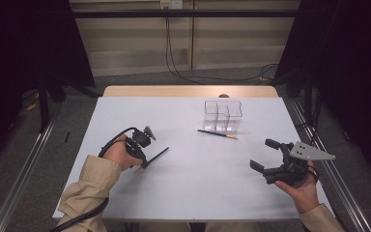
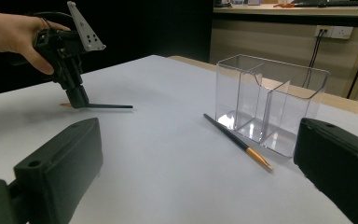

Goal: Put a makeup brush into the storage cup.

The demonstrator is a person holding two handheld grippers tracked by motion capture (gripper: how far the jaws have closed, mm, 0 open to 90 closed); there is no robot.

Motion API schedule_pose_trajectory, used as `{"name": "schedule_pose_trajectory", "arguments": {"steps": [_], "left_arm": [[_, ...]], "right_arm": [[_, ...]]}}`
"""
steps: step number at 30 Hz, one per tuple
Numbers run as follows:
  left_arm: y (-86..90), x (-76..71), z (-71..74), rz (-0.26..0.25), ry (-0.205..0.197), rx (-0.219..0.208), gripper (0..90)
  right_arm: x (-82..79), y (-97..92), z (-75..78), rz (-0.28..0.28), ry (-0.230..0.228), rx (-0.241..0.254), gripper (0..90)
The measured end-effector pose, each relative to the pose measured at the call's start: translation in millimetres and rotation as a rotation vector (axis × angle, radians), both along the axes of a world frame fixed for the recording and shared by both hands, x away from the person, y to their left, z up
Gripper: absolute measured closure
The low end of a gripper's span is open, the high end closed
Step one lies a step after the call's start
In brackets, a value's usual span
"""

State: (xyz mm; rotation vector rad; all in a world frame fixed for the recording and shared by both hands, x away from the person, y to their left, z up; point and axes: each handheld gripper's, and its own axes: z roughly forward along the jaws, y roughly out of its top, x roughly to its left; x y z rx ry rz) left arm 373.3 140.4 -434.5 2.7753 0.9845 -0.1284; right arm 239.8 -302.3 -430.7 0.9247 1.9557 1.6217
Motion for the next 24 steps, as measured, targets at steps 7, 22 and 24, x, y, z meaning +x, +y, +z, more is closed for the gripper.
{"name": "schedule_pose_trajectory", "arguments": {"steps": [7,22,24], "left_arm": [[-8.8,0.2,8.0,-0.020,-0.001,-0.027,83.5],[-36.6,-7.1,15.4,-0.112,0.008,-0.050,83.6],[-40.6,-8.8,16.8,-0.123,-0.002,-0.048,83.6]], "right_arm": [[0.1,0.5,-0.2,0.006,0.005,0.000,0.6],[0.8,1.3,-0.5,0.023,0.021,-0.004,0.6],[1.2,1.4,-1.0,0.024,0.019,-0.009,0.7]]}}
